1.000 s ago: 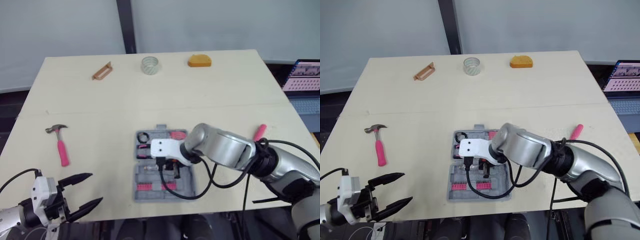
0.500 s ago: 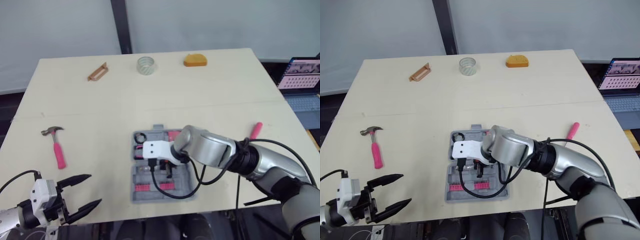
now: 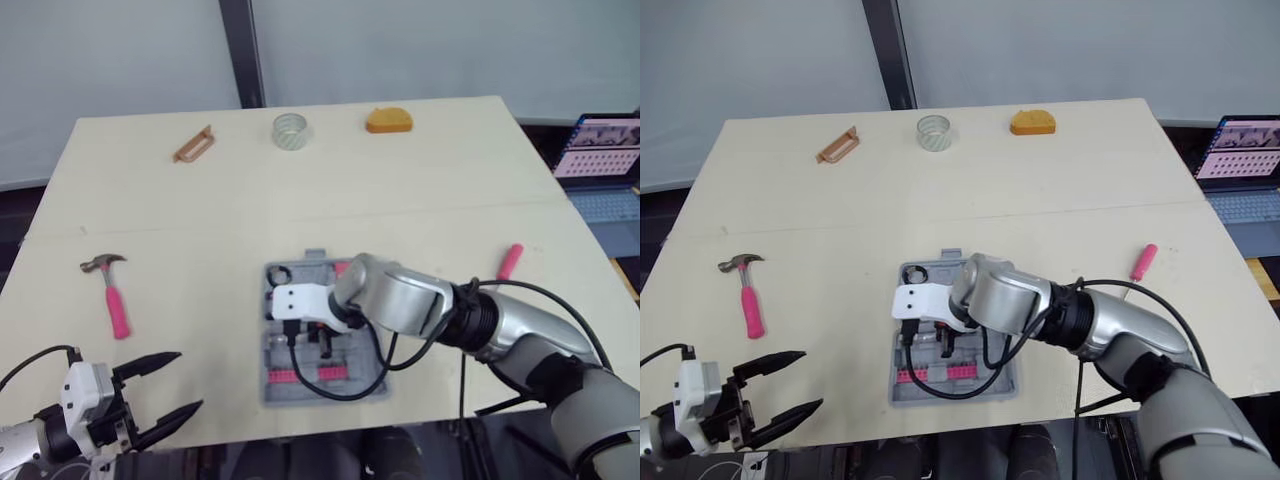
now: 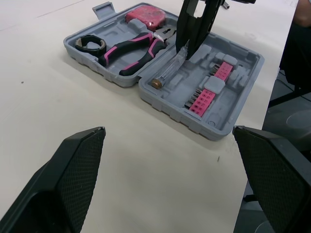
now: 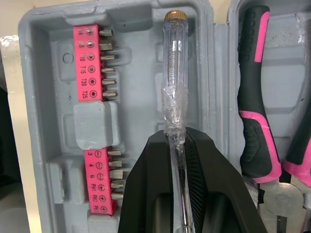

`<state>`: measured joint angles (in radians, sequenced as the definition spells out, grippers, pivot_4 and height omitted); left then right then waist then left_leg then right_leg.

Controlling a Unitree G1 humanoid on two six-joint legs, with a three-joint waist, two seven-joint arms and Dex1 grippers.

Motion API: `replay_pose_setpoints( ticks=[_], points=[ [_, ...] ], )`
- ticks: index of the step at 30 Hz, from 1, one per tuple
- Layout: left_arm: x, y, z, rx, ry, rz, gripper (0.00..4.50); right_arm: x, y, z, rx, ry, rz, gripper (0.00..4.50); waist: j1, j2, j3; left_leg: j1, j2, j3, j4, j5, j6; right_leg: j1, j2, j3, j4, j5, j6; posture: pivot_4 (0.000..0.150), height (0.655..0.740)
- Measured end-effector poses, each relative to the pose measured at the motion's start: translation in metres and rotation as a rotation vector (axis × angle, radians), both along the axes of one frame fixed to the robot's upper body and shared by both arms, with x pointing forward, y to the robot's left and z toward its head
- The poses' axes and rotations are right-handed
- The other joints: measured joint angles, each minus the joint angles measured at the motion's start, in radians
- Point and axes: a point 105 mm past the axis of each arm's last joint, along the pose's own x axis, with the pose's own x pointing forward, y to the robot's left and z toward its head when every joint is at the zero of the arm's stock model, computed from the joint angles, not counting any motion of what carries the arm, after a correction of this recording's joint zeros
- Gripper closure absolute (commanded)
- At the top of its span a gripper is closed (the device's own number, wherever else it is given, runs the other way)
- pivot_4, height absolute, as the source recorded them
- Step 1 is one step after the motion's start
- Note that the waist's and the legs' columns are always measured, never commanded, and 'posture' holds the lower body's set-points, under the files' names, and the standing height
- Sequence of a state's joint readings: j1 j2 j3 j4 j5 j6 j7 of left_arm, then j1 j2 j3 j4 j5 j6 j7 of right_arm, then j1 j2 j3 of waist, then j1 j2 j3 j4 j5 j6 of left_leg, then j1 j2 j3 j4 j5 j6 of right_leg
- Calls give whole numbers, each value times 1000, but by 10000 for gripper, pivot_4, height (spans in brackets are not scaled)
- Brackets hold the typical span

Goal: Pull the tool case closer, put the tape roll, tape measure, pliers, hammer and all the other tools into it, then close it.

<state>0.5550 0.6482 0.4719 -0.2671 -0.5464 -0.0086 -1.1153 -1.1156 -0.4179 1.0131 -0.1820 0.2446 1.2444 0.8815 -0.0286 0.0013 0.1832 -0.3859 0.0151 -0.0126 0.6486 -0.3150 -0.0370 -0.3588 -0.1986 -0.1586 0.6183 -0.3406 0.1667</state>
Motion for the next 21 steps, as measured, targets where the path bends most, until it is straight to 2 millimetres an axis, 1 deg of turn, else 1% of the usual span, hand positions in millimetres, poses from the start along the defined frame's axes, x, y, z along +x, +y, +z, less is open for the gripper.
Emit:
replay_pose_setpoints(
  ticks=[13,16,17,18,19,21],
  points=[
    [0,0,0,2,-1,5,0,3,1,-2,-4,2,-13,44821,0,0,0,0,0,0,0,0,0,0,0,0,1,0,0,1500,7400],
    [0,-1,1,3,-5,5,0,3,1,-2,-5,3,-13,30264,0,0,0,0,0,0,0,0,0,0,0,0,1,0,0,1500,7400],
    [0,-2,2,4,-8,3,0,3,1,-2,-5,3,-13,26778,0,0,0,0,0,0,0,0,0,0,0,0,1,0,0,1500,7400],
    [1,-3,3,5,-13,1,0,3,1,-2,-5,3,-13,21059,0,0,0,0,0,0,0,0,0,0,0,0,1,0,0,1500,7400],
    [1,-4,4,7,-18,-1,0,2,0,-2,-5,4,-13,16474,0,0,0,0,0,0,0,0,0,0,0,0,1,0,0,1500,7400],
    [1,-4,4,7,-19,0,0,2,1,0,-5,5,-13,16474,0,0,0,0,0,0,0,0,0,0,0,0,1,0,0,1500,7400]
  ],
)
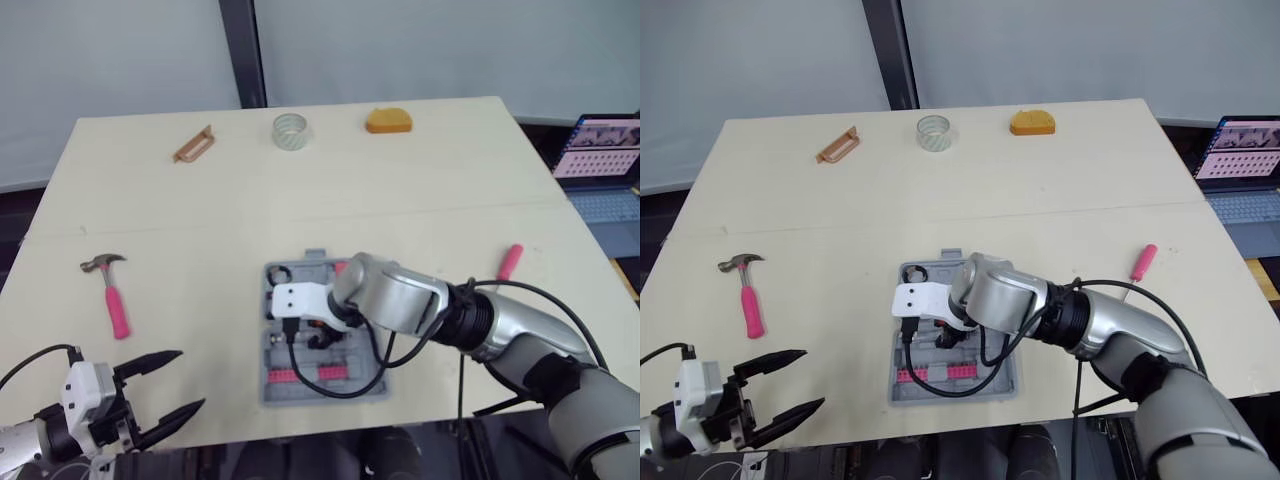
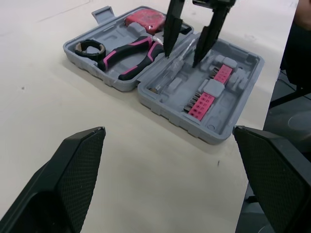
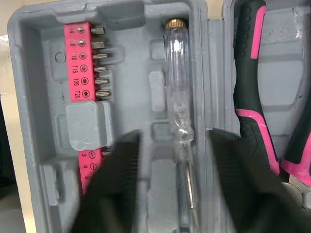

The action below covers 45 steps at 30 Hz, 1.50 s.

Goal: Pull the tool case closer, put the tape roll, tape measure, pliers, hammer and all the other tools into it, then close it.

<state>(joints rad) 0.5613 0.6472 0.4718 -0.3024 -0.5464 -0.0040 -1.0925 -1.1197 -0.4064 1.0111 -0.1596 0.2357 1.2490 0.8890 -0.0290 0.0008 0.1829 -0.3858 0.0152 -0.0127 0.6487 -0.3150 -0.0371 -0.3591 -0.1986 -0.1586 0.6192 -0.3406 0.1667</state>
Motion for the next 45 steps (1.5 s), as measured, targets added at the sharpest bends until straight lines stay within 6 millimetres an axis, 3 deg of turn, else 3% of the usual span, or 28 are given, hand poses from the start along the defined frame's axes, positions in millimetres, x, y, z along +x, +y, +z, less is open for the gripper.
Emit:
replay_pose_setpoints(
  ticks=[6,11,14,18,29,45],
  points=[
    [1,0,0,-2,3,8,0,0,-1,19,46,-11,-12,16474,0,0,0,0,0,0,0,0,0,0,0,0,0,0,0,1500,7400],
    [1,-1,-1,-11,8,10,0,2,-17,34,167,0,-52,16474,4,-4,-2,0,0,0,0,0,0,1,0,0,0,0,0,1500,7400],
    [3,-3,-1,-16,6,10,0,-2,-28,25,294,33,-55,23959,4,-7,-4,0,0,0,0,-1,0,1,0,0,0,0,0,1500,7400],
    [4,-5,-1,-22,6,14,0,-12,-33,15,536,46,-23,44029,5,-8,-5,0,0,2,1,-1,0,2,0,0,-2,0,0,1500,7400],
    [14,-10,7,-20,-6,8,0,-9,-30,8,714,3,5,44632,3,-8,-5,1,1,3,1,-1,0,2,0,0,-3,0,0,1500,7400],
    [17,-16,13,-25,-11,-14,0,6,-28,-26,670,-55,-14,44632,3,-9,-5,2,1,3,1,-1,0,3,0,0,-2,0,0,1500,7400]
  ],
)
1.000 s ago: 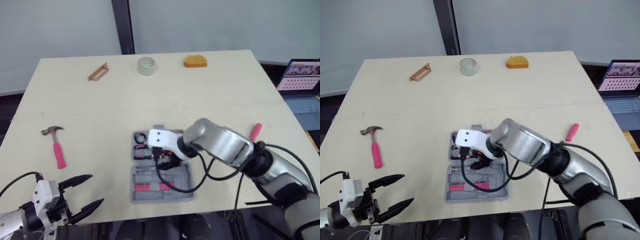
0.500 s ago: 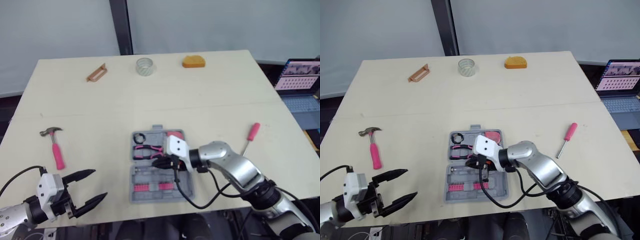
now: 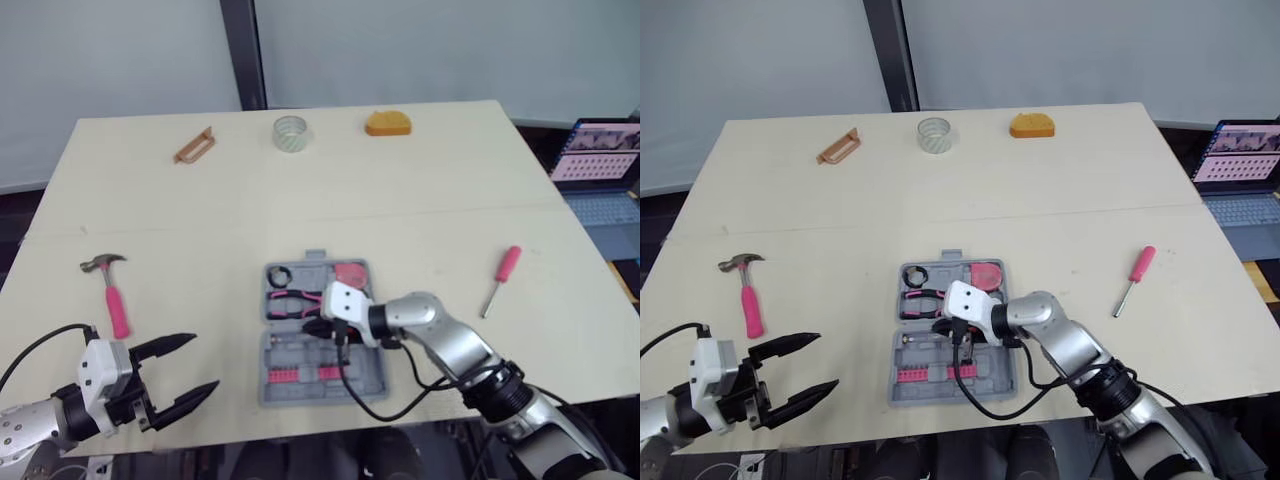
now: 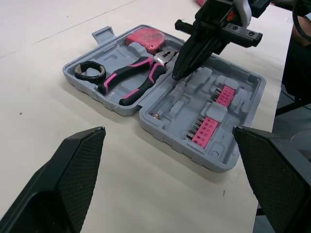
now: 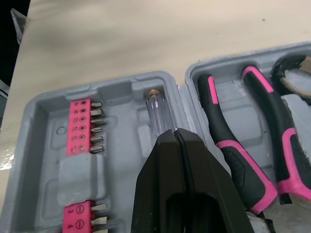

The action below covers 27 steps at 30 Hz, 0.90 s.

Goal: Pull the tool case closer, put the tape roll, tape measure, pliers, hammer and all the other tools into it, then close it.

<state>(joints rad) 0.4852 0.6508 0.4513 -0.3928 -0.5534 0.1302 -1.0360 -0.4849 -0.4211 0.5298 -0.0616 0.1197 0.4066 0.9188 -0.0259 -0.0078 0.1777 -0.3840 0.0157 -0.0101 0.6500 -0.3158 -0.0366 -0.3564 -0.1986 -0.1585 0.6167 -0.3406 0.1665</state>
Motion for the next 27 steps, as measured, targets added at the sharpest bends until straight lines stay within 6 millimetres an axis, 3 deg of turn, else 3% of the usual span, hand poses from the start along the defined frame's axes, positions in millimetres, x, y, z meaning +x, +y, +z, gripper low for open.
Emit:
replay_pose_setpoints(
  ticks=[27],
  points=[
    [-2,-2,3,8,-3,-4,0,3,-3,-16,-21,26,-28,44632,0,0,0,1,0,0,0,0,0,1,0,0,0,0,0,1500,7400]
  ],
)
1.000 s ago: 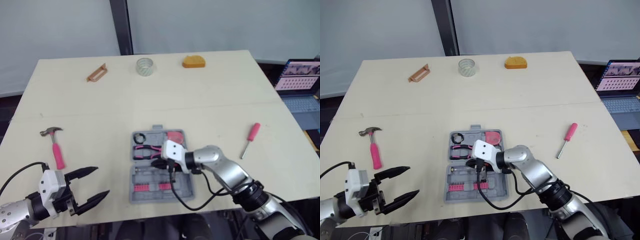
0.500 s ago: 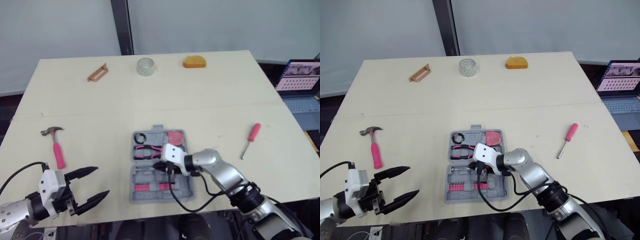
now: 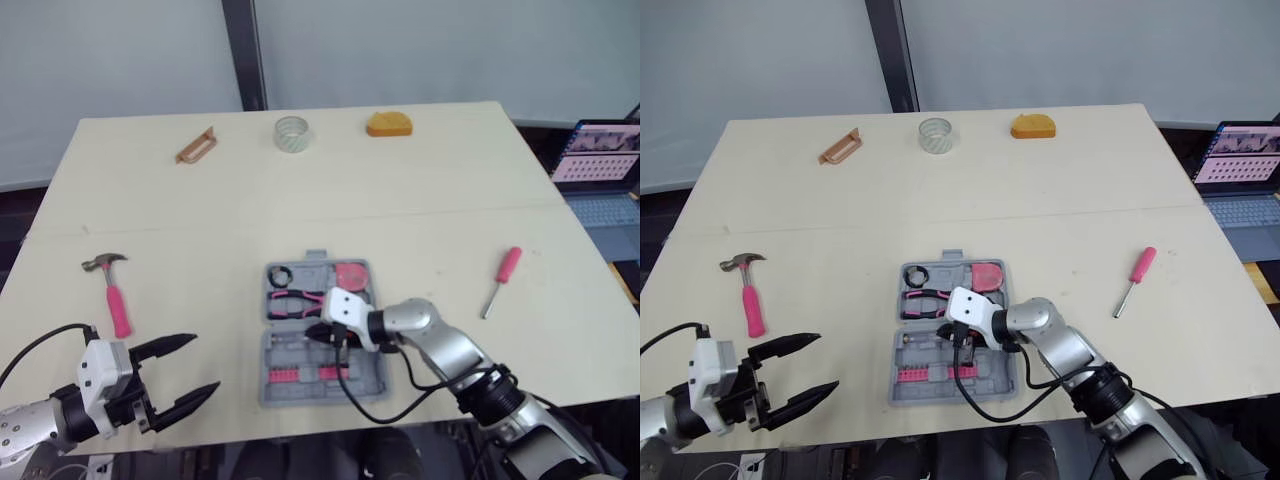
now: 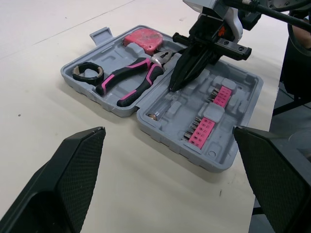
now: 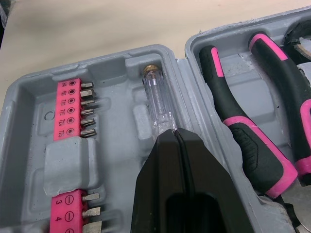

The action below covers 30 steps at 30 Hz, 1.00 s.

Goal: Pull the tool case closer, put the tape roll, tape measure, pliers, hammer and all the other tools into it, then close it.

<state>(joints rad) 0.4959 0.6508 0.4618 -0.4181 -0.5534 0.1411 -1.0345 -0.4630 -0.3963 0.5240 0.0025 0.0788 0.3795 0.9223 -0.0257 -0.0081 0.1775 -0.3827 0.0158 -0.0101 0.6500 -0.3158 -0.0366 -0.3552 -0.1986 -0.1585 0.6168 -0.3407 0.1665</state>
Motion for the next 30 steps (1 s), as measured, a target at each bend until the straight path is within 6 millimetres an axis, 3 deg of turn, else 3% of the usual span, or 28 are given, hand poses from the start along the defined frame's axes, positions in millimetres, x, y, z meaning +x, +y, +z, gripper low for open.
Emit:
replay_pose_setpoints(
  ticks=[6,9,30],
  points=[
    [-1,2,0,4,4,8,0,0,-1,-2,7,11,-8,44632,0,0,0,4,0,0,-1,0,0,3,0,0,0,0,0,1500,7400],
    [-3,3,-1,6,9,10,0,0,-2,-5,7,19,-15,44632,2,0,0,12,0,0,-3,-1,1,14,1,0,-6,0,-1,1500,7400],
    [-5,7,1,19,-5,7,0,-1,-3,-13,40,75,-43,44632,5,-1,-5,13,0,0,-2,-2,1,16,1,0,-8,0,-1,1500,7400]
  ],
)
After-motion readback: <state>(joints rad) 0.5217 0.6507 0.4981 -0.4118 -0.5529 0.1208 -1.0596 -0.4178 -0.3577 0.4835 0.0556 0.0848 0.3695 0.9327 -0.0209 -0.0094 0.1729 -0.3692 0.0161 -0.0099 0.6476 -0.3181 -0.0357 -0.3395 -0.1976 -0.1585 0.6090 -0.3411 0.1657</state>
